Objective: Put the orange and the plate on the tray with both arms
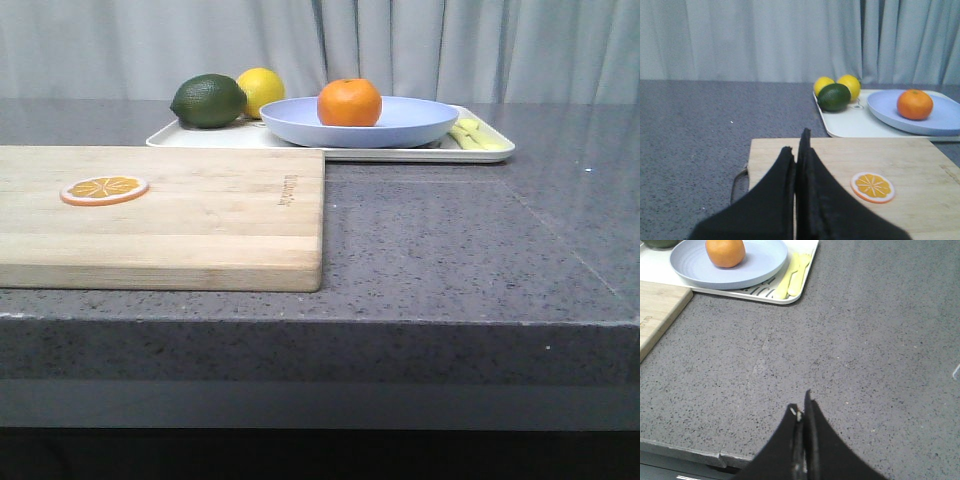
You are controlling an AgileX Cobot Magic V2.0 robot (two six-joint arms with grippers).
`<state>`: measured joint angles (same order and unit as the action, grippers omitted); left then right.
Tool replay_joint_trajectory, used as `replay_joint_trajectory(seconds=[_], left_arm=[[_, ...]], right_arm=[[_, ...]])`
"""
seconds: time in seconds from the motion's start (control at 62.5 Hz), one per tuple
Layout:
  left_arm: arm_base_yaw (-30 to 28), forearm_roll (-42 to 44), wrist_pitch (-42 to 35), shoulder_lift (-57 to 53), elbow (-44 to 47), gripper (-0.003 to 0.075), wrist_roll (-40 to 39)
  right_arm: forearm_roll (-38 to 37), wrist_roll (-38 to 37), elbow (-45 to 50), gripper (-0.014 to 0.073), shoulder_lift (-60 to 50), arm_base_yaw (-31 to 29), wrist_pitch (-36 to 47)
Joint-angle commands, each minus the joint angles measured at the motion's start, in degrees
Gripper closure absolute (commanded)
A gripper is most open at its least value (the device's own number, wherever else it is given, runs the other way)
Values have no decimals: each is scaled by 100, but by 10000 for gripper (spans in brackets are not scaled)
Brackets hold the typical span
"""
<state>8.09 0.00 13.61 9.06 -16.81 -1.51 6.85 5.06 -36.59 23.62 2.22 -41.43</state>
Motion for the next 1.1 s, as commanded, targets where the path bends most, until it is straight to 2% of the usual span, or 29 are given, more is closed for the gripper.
replay_joint_trajectory(seconds=[0.0, 0.16, 0.336, 0.464, 1.089], left_arm=[[-184, 0, -1096, -366, 398, 740, -7], [-313, 0, -1746, -842, 1263, 740, -7], [-294, -81, -2101, -1042, 1878, 740, -7], [-306, -461, -1709, -1042, 1880, 740, -7], [-306, -471, -1717, -1042, 1880, 740, -7]], right_arm=[[-37, 59, -140, 661, 34, -2, 459], [-37, 59, -140, 661, 34, -2, 459], [-37, 59, -140, 661, 34, -2, 459], [-37, 59, -140, 661, 34, -2, 464], [-37, 59, -140, 661, 34, -2, 464]])
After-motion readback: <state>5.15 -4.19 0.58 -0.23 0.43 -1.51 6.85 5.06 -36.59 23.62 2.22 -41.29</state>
